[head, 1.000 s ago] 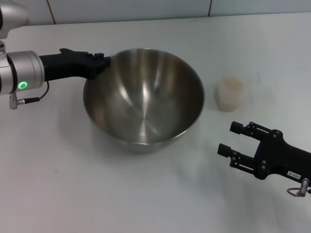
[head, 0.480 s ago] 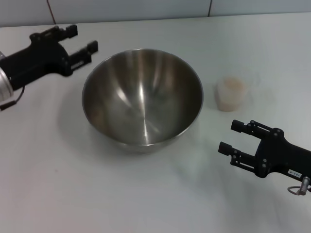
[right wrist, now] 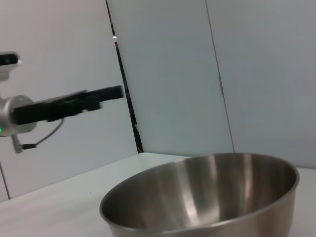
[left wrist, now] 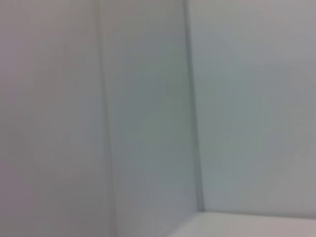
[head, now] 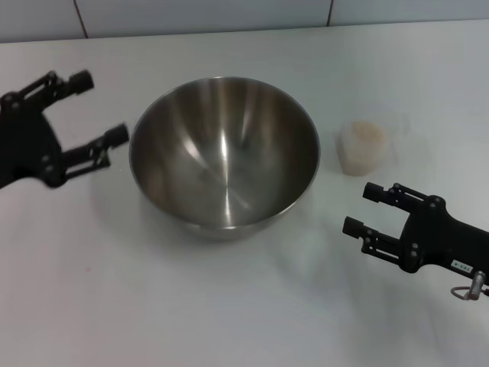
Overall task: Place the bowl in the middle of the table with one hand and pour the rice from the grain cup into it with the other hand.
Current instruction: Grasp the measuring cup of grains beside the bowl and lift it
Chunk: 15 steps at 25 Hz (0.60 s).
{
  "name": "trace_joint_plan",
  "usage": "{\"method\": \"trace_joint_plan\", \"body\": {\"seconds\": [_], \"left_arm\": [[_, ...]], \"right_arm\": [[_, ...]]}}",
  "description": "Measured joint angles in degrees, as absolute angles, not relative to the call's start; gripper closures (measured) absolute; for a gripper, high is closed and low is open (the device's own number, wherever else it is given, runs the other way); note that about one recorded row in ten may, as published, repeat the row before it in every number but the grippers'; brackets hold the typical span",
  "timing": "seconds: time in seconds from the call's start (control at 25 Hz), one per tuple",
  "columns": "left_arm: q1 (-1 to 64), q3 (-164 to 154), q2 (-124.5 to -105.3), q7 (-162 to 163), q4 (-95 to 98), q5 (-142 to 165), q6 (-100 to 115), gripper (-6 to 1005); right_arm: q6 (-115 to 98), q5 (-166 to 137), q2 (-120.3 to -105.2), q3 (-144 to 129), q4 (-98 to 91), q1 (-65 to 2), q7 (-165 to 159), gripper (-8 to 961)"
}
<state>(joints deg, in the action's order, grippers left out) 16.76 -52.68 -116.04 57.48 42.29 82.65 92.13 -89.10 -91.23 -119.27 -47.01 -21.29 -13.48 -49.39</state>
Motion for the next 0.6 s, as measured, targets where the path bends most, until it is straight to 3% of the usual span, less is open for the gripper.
{"method": "trace_joint_plan", "body": {"seconds": [0.2,0.6], "left_arm": [[16.85,-52.21,-112.89,61.77,41.99,90.70,98.57,165],[16.44,-50.91,-113.01,63.63,41.49,97.02,100.30,165]], "right_arm": [[-88.60,-91.14,-119.27,-45.46,-21.36,-13.70,-49.39,247],[-85.84,-91.13,-119.31,-40.58,-21.10,-12.49,-47.63,247]]}}
